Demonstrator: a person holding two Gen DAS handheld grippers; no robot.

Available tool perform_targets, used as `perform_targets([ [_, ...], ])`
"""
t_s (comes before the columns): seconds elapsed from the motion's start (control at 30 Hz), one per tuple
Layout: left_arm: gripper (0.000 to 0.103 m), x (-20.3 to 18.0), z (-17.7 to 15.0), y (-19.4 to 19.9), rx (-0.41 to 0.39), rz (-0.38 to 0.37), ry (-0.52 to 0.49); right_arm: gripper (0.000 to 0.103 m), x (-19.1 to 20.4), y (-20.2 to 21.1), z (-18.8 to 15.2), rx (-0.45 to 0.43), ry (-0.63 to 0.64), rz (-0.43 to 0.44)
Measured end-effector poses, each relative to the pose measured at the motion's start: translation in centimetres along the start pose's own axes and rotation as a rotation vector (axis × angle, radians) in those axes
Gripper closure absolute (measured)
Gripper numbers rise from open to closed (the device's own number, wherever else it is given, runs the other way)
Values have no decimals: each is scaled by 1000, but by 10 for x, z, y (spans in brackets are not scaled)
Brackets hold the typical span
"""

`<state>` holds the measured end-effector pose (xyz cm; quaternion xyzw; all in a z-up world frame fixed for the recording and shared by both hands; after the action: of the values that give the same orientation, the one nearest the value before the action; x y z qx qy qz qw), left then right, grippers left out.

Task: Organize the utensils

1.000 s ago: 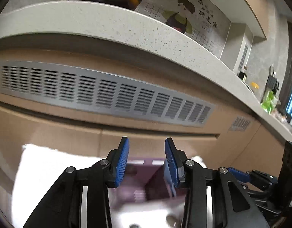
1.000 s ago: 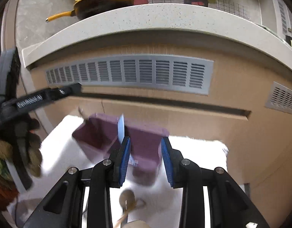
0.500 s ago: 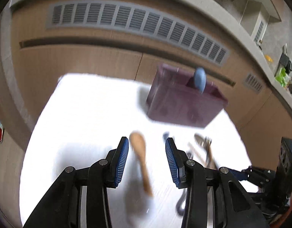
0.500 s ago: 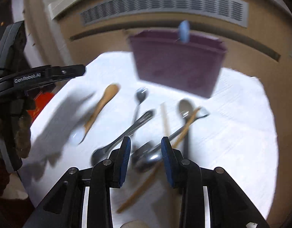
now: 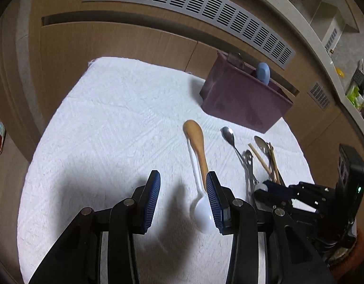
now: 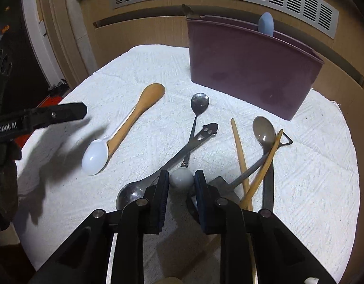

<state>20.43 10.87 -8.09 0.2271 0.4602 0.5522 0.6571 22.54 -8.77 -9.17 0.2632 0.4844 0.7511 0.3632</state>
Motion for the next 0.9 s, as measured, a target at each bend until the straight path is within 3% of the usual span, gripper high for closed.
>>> perform_targets([
  [0.1, 62, -6, -4, -3, 12, -6, -18, 83, -4, 15, 7, -47, 4, -24],
  [0.3, 62, -21, -6, -10, 36, -28, -47, 83, -25, 91, 30, -255, -40, -86],
  [0.5, 62, -37, 1, -20, 66, -41, -73, 83, -48, 127, 38, -328, -107, -105],
  [0.63, 62, -34, 29, -35, 66, 13, -41, 83, -56, 130, 32, -339, -124, -98],
  [0.9, 62, -45, 77, -87, 135, 230, -86, 83, -70, 123, 18, -345, -167, -83],
])
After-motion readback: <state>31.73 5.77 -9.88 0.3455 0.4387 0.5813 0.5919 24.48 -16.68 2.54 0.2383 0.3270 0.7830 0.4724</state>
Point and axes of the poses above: each gripper's, at about its wrist camera, not at the fingertips, and y roughly against the way its jaws point, x to its left, z to its top, the point moved 4 cm from there along -y, roughly the way its jaws point, and after that the axes turned 11 degrees about x, right-handed, at the moved point
